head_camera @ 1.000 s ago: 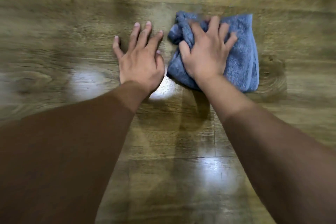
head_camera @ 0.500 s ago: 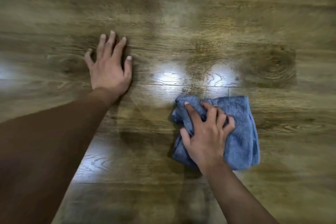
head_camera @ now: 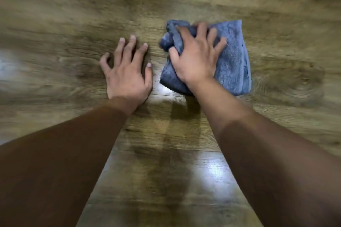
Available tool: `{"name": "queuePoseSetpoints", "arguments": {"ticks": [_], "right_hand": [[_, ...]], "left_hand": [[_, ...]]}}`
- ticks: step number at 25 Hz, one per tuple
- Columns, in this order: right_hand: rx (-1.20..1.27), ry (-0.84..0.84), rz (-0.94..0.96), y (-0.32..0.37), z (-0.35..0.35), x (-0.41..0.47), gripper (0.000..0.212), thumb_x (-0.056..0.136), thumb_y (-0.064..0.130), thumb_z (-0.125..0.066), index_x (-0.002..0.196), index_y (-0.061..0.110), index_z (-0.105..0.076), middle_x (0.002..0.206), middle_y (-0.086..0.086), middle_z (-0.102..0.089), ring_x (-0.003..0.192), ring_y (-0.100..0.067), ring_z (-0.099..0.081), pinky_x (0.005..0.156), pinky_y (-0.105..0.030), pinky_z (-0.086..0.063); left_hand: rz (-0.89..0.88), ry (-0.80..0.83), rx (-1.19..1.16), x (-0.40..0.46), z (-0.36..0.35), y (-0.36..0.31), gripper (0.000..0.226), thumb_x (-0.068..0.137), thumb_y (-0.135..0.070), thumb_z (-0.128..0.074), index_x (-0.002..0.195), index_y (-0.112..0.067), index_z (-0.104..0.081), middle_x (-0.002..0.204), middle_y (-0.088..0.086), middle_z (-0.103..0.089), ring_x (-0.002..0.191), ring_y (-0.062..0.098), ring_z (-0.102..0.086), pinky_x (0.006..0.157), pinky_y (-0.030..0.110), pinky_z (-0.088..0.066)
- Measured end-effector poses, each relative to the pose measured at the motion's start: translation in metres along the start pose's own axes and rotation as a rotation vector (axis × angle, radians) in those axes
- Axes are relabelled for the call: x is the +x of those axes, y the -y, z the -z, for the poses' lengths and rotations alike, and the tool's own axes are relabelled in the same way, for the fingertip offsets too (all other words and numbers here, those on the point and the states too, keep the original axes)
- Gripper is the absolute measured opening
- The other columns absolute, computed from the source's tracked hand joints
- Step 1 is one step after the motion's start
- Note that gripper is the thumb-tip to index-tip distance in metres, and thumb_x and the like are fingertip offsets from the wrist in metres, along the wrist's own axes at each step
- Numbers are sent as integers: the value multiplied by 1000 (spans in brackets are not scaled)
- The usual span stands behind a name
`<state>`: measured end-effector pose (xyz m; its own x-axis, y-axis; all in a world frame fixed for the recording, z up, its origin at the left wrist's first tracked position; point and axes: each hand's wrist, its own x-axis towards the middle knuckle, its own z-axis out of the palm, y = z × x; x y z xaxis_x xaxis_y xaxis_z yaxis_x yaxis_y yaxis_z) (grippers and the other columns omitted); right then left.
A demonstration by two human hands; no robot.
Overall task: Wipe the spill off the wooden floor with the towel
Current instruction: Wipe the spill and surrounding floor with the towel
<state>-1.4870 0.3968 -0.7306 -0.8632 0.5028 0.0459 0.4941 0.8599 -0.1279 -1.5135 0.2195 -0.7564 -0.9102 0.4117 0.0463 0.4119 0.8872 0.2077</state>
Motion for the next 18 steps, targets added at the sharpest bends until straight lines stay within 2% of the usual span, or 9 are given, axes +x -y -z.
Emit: {"name": "queuePoseSetpoints", "arguments": {"ticks": [5, 7, 8, 12, 15, 18], "right_hand": [[64, 8, 11, -23, 11, -56, 58, 81, 53, -59, 137, 38, -55, 132, -3, -47, 119, -29, -41, 109, -53, -23], [79, 4, 10, -40, 14, -93, 58, 79, 52, -62, 135, 38, -57, 131, -2, -48, 117, -27, -40, 108, -52, -25], [84, -2, 4, -53, 15, -111, 58, 78, 52, -63, 134, 38, -58, 129, -1, -48, 116, -27, -41, 107, -52, -26], [58, -24, -70, -139, 25, -157, 57, 74, 52, -59, 129, 37, -60, 127, -2, -50, 113, -28, -43, 102, -52, -28], [-5, -57, -238, -235, 37, -176, 58, 74, 54, -53, 129, 40, -60, 130, -2, -51, 112, -28, -41, 99, -49, -27], [-34, -112, -409, -343, 53, -182, 58, 76, 53, -47, 130, 38, -61, 127, -5, -51, 110, -34, -44, 98, -50, -28]], "left_hand": [[26, 77, 34, 3, 4, -10, 56, 93, -45, -34, 144, -24, -48, 163, 6, -33, 152, 27, -23, 114, 60, -19], [107, 73, -8, 11, 9, -24, 55, 87, -42, -33, 131, -15, -54, 151, 15, -43, 142, 33, -33, 112, 62, -22], [83, 72, -50, 11, 8, -41, 53, 86, -40, -32, 126, -14, -55, 144, 17, -47, 137, 33, -38, 111, 62, -24], [-397, 131, -382, -18, -8, -170, 43, 93, -25, -40, 130, -16, -60, 148, 4, -52, 145, 21, -37, 113, 45, -22], [-448, 147, -555, -28, -23, -271, 45, 93, -21, -44, 135, -15, -60, 151, 2, -52, 150, 19, -34, 116, 40, -23], [-528, 198, -487, -23, -43, -353, 49, 93, -25, -50, 140, -17, -56, 156, 3, -47, 153, 20, -28, 120, 41, -18]]}}
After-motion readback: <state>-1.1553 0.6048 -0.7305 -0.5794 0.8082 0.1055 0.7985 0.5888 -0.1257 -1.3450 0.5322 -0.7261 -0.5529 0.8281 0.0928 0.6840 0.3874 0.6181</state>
